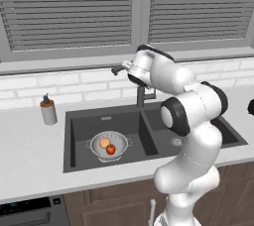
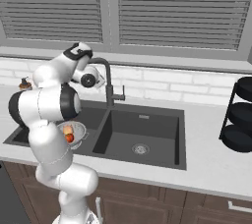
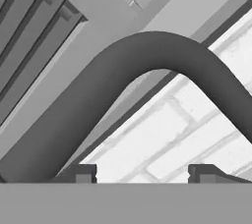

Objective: Put the colander in the sink, put the apple, peach in the colander, and turn on the sink faucet and pour water over the colander.

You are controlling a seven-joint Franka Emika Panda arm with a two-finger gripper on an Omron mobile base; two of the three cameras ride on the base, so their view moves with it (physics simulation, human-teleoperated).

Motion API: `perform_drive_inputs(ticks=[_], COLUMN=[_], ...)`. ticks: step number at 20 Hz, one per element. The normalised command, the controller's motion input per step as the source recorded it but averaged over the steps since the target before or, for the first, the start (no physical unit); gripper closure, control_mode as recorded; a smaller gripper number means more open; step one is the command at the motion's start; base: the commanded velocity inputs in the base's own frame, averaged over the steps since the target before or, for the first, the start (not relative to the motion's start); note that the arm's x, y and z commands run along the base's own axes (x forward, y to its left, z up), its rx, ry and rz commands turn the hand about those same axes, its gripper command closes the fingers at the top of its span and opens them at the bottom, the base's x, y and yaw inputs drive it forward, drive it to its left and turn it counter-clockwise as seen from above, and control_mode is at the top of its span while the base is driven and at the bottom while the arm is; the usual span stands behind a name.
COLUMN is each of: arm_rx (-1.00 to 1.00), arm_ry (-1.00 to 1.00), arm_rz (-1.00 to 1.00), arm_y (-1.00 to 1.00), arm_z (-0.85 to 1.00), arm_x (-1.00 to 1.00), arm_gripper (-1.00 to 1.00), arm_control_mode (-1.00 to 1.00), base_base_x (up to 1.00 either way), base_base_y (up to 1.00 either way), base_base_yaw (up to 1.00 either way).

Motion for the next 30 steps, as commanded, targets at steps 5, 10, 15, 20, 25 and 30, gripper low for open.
perform_drive_inputs(ticks=[5,10,15,20,25,30], arm_rx=[0.30,0.09,0.00,0.00,-0.04,0.00], arm_ry=[-0.23,0.06,0.17,0.16,0.15,0.00], arm_rz=[0.02,0.19,0.22,0.24,0.20,0.11], arm_y=[-1.00,-1.00,-0.91,-0.63,-0.03,-0.03], arm_z=[0.62,0.28,0.01,0.04,-0.40,-0.60], arm_x=[-0.94,-0.36,0.00,0.00,0.04,0.02], arm_gripper=[-1.00,-1.00,-1.00,-1.00,-1.00,-1.00], arm_control_mode=[-1.00,-1.00,-1.00,-1.00,-1.00,-1.00], base_base_x=[0.00,0.00,0.00,0.00,0.00,0.00], base_base_y=[0.00,0.00,0.00,0.00,0.00,0.00], base_base_yaw=[0.00,0.00,0.00,0.00,0.00,0.00])
